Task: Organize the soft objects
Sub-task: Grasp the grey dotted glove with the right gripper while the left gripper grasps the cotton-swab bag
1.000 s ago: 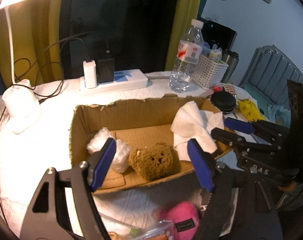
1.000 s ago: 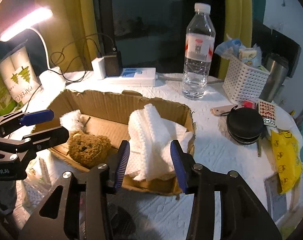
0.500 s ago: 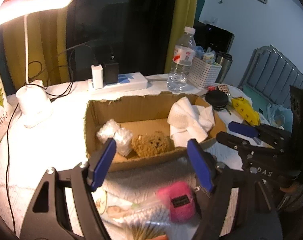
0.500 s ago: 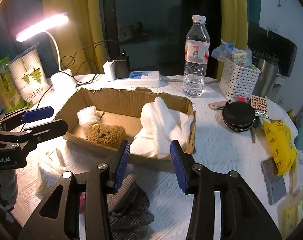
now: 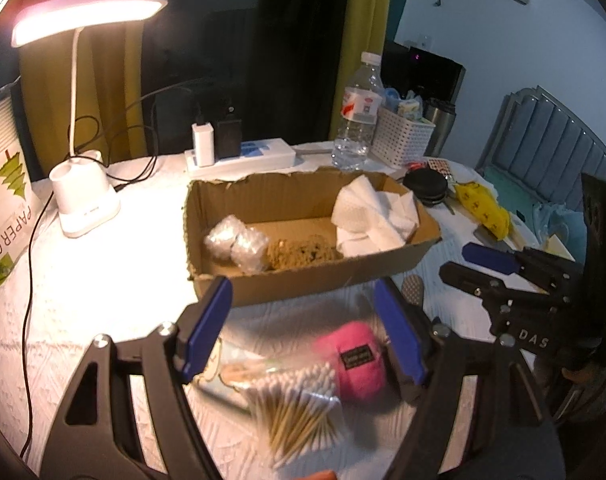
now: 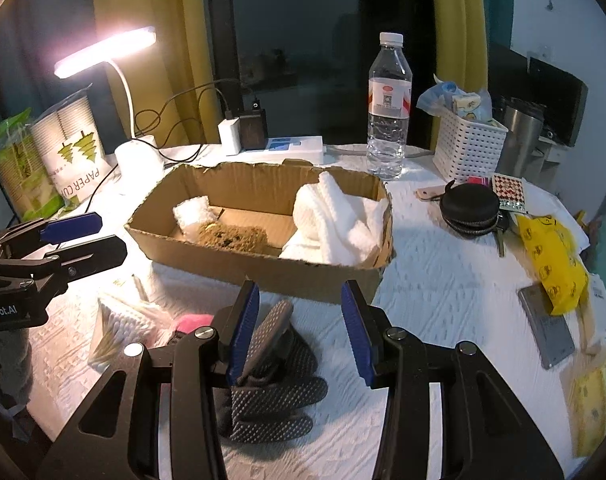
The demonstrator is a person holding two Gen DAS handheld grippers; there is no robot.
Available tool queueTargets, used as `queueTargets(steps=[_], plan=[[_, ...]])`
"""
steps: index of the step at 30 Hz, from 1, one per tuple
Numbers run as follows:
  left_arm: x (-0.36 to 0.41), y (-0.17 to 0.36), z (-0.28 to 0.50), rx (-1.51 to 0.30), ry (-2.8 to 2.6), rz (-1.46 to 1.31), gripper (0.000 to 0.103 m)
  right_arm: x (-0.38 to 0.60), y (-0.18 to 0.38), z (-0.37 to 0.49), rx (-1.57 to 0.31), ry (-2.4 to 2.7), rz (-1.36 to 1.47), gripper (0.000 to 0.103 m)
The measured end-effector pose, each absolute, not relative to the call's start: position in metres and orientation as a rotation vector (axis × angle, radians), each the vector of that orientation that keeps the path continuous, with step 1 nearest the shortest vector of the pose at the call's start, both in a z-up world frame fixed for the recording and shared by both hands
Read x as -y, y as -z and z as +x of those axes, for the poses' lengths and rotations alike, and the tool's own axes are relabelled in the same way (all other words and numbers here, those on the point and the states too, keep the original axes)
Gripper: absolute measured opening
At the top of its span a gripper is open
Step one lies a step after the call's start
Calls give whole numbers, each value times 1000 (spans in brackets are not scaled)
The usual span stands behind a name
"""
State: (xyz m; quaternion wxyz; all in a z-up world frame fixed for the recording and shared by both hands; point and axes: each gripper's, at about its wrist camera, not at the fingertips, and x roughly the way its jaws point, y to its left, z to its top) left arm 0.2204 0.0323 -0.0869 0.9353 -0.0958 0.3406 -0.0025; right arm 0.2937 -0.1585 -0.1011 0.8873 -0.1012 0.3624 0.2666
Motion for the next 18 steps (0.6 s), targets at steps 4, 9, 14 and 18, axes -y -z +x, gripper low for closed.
queueTargets(steps=[4, 9, 14, 18], plan=[[-32, 88, 214, -693, 6, -196, 75, 161, 101, 285, -750, -549, -207, 46], [-31, 93, 205, -701, 10, -195, 75, 162, 104, 278, -752, -548, -204, 58], [-31, 101, 198, -719, 8, -198, 75, 162, 115, 273, -772, -554, -200, 58], [-33, 114, 195, -745, -2, -205, 75, 160, 126, 269, -794, -562, -202, 58]])
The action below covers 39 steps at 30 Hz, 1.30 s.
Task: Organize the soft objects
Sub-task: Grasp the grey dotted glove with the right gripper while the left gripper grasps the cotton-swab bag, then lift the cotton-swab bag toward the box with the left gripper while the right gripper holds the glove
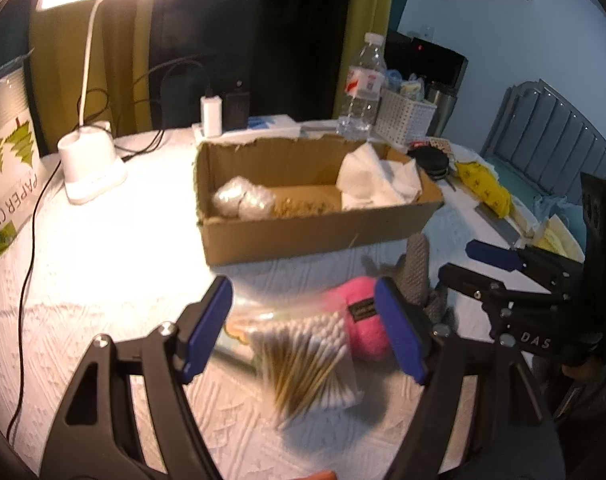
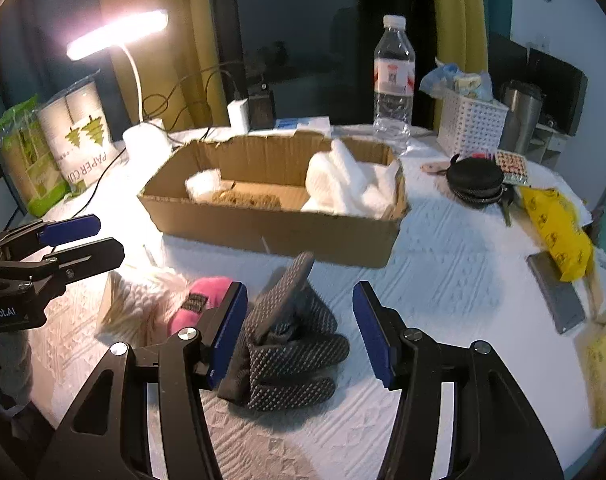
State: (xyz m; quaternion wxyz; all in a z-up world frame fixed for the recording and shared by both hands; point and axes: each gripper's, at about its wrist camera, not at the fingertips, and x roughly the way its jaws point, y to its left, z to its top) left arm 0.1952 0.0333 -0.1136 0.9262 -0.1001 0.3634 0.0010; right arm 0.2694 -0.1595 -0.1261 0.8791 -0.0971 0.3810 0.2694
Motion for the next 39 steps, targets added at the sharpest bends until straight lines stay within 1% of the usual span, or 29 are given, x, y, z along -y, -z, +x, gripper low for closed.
queueTargets(steps=[18, 27, 28, 29, 30, 31, 32, 33, 35, 39], plan=[[-28, 155, 194, -852, 2, -194, 75, 153, 162, 265, -879, -593, -193, 58], [-22, 161, 189, -854, -9, -160, 74, 150, 168, 268, -907, -614, -186, 57], [-21, 162, 187, -852, -3, -160, 72, 150, 167, 267, -905, -617, -184, 55], [-20, 162, 185, -849, 3, -158, 64, 151, 167, 266, -905, -626, -181, 48], [-19, 162, 184, -847, 9, -154, 61, 150, 166, 265, -901, -630, -185, 41], [-18, 161, 183, -845, 12, -151, 58, 150, 165, 263, -898, -631, -190, 38], [-17, 160, 182, -841, 18, -146, 54, 149, 164, 262, -894, -637, -193, 32], [-16, 160, 181, -840, 25, -144, 52, 148, 164, 260, -892, -646, -199, 25], [-14, 159, 179, -838, 38, -141, 48, 147, 163, 256, -886, -651, -213, 23], [-11, 155, 174, -824, 54, -140, 45, 149, 159, 251, -871, -653, -213, 15]])
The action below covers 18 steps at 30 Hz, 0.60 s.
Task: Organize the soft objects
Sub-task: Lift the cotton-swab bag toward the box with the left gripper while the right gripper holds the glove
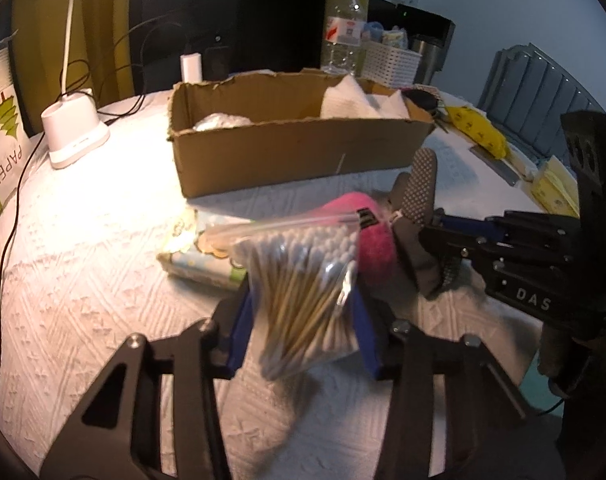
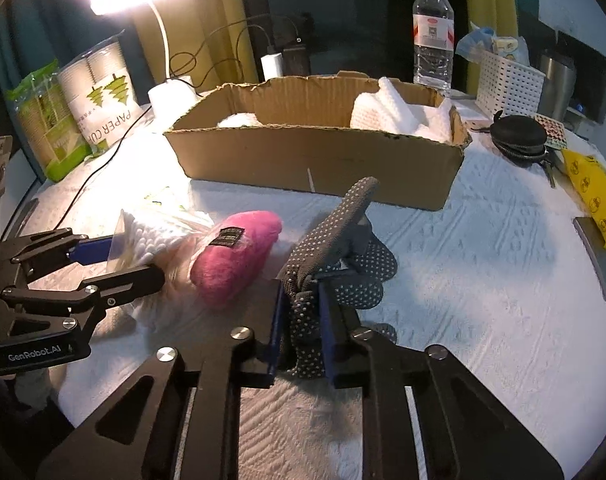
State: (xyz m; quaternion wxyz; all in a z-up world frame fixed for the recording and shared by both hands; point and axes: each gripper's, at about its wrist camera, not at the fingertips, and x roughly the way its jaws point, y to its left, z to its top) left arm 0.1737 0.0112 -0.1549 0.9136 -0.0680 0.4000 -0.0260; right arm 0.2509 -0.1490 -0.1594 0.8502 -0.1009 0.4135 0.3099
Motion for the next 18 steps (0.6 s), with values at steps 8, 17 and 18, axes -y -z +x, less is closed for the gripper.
queueTargets(steps=[8, 17, 18], plan=[[-9, 139, 164, -779, 59, -145, 45, 161, 143, 245, -826, -644, -195, 12], [-11, 122, 164, -747, 35, -143, 45, 171, 128, 242, -787, -650, -177, 12], [-11, 119, 165, -740, 33, -143, 45, 173, 126, 243, -783, -650, -174, 12]])
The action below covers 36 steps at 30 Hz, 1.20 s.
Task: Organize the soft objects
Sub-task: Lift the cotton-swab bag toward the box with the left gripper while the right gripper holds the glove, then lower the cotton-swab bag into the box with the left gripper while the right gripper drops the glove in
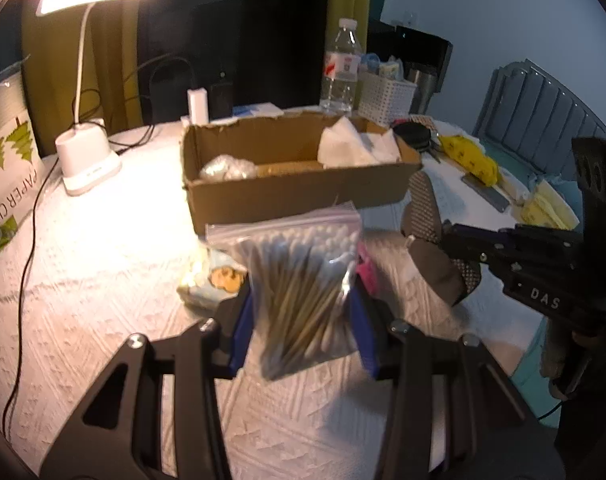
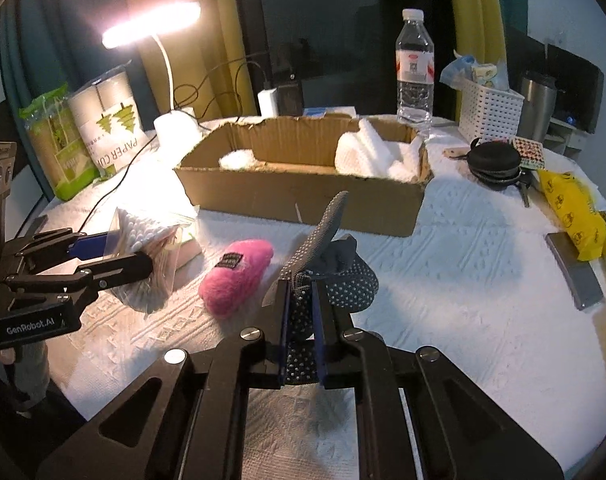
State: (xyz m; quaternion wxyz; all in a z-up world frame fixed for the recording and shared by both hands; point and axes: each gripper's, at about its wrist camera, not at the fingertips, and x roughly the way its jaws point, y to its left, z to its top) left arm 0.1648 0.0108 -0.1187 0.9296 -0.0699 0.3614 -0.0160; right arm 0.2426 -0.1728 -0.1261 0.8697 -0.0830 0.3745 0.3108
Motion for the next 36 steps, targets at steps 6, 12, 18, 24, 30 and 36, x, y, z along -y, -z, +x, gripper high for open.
queueTargets(steps=[6, 12, 18, 24, 30, 36], plan=[[-11, 106, 171, -713, 33, -151, 45, 181, 110, 246, -743, -649, -165, 12], [-7, 94, 178, -691, 40, -163, 45, 193, 100, 255, -720, -646, -142, 12], [-4, 83, 190, -672, 31, -157, 45, 204, 91, 266, -701, -646, -125, 12], [-2, 73, 203, -653, 34, -161, 45, 213, 81, 276, -680, -643, -108, 12], [-7, 65, 217, -639, 36, -168, 45, 214, 76, 285, -666, -652, -95, 12], [-9, 57, 228, -619, 47, -157, 45, 206, 71, 292, -652, -664, -103, 12]])
